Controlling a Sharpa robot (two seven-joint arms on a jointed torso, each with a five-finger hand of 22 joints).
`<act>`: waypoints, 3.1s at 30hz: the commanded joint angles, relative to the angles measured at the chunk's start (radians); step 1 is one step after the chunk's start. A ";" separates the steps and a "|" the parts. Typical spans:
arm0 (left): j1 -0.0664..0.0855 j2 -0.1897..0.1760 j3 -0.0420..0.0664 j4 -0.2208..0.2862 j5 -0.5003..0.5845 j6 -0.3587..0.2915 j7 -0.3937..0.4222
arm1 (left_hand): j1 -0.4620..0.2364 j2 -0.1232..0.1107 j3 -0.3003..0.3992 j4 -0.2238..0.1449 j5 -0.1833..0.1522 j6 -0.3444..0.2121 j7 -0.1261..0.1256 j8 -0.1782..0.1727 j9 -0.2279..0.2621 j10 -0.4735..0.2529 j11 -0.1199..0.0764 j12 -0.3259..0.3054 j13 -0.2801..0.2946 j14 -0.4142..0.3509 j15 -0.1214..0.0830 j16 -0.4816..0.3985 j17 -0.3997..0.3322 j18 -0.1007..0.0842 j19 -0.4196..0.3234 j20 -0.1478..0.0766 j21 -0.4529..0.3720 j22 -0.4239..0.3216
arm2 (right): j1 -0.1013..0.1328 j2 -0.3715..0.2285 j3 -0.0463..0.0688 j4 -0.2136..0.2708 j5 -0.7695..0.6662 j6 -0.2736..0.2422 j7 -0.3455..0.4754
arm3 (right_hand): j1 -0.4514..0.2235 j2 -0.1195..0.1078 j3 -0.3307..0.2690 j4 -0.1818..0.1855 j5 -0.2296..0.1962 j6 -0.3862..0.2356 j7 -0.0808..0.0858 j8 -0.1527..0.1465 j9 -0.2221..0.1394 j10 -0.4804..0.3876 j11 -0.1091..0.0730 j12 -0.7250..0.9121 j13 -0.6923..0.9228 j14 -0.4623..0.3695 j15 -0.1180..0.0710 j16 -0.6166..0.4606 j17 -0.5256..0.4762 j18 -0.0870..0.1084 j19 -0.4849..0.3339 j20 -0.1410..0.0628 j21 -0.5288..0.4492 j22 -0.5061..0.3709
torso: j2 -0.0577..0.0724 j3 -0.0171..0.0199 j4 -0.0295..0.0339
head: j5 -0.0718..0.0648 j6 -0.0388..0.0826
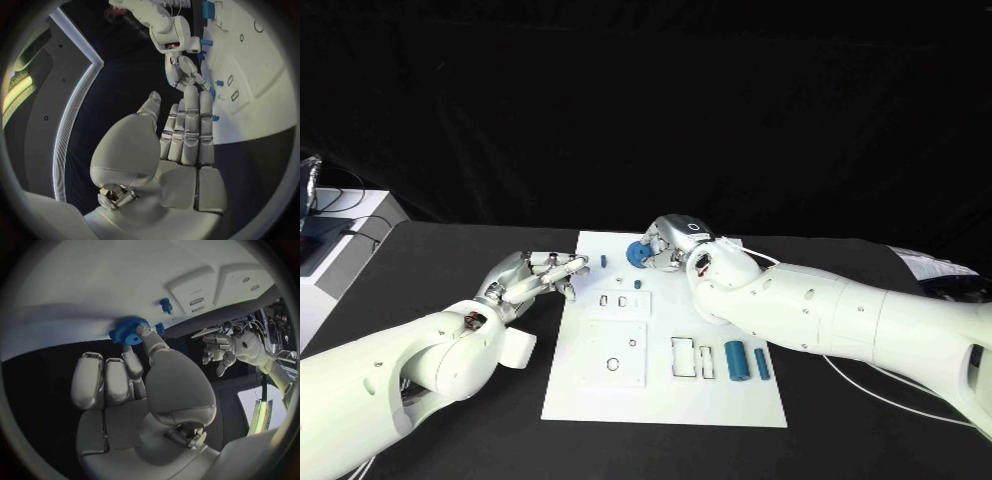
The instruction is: Assemble the parts on the task board
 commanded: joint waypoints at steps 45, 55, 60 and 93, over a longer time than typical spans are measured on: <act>-0.005 -0.007 0.001 0.002 -0.002 0.013 0.013 | -0.002 0.010 0.001 -0.007 -0.001 -0.007 -0.003 -0.004 0.001 -0.007 0.001 -0.003 0.001 -0.008 0.002 0.003 -0.003 0.017 -0.009 0.000 0.009 -0.011 | 0.012 -0.402 -0.002 0.226 0.636 0.026 0.466 | 0.058 -0.024 -0.052 0.001 -0.007 -0.071 0.046 0.001 0.043 -0.060 0.022 -0.034 -0.043 -0.004 0.017 -0.012 0.011 0.003 0.042 0.018 -0.004 0.165 | -0.013 0.0182 -0.0351 | 0.012 0.027; -0.023 -0.009 0.001 0.002 -0.002 0.014 0.013 | -0.001 0.011 0.001 -0.008 -0.001 -0.006 -0.003 -0.004 0.001 -0.007 0.001 -0.003 0.001 -0.009 0.002 0.003 -0.003 0.017 -0.010 0.000 0.010 -0.012 | 0.012 -0.456 -0.004 0.163 0.604 0.106 0.490 | 0.084 -0.031 -0.053 -0.023 -0.015 -0.067 0.046 0.001 0.043 -0.059 0.022 -0.034 -0.045 -0.003 0.017 -0.009 0.019 0.001 0.043 0.017 0.004 0.167 | -0.019 0.0314 -0.0427 | 0.013 0.022; -0.027 -0.008 0.001 0.001 -0.002 0.015 0.013 | -0.001 0.011 0.001 -0.008 -0.001 -0.006 -0.003 -0.004 0.001 -0.007 0.001 -0.003 0.001 -0.009 0.002 0.003 -0.003 0.017 -0.010 0.000 0.010 -0.012 | 0.008 -0.451 -0.005 0.138 0.555 0.114 0.470 | 0.085 -0.031 -0.056 -0.025 -0.023 -0.069 0.046 0.001 0.043 -0.059 0.022 -0.035 -0.046 -0.004 0.017 -0.010 0.020 0.001 0.042 0.018 0.004 0.167 | -0.017 0.0356 -0.0450 | 0.014 0.019; -0.031 -0.008 0.003 0.001 -0.002 0.018 0.013 | -0.001 0.011 0.001 -0.008 -0.001 -0.006 -0.003 -0.004 0.001 -0.007 0.001 -0.003 0.001 -0.009 0.002 0.003 -0.003 0.017 -0.010 0.000 0.010 -0.012 | -0.031 -0.344 -0.008 0.014 0.447 0.112 0.379 | 0.091 -0.037 -0.070 -0.020 -0.033 -0.088 0.051 0.001 0.044 -0.065 0.025 -0.037 -0.051 -0.003 0.020 -0.014 0.024 0.003 0.042 0.021 0.001 0.166 | -0.020 0.0269 -0.0404 | 0.010 -0.011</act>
